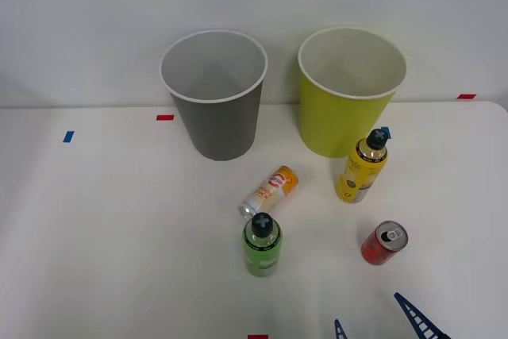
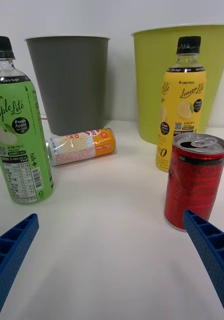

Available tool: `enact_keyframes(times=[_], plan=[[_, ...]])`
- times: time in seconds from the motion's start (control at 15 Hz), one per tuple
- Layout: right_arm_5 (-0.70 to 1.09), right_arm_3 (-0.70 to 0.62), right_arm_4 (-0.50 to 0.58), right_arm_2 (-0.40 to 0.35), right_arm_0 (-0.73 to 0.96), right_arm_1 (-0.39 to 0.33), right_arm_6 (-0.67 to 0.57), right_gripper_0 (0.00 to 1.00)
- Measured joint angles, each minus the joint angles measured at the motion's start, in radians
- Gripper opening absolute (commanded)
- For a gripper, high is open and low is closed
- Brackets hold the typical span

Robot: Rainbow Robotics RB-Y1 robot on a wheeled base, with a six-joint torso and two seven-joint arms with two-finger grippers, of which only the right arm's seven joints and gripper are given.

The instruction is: Put cans in the gray bin, plastic bottles in the light green bin

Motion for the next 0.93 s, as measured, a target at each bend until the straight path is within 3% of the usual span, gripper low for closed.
enact_keyframes(times=[0.93], plan=[[0.000, 0.000, 0.000, 0.000, 0.000, 0.000, 0.000, 1.00]])
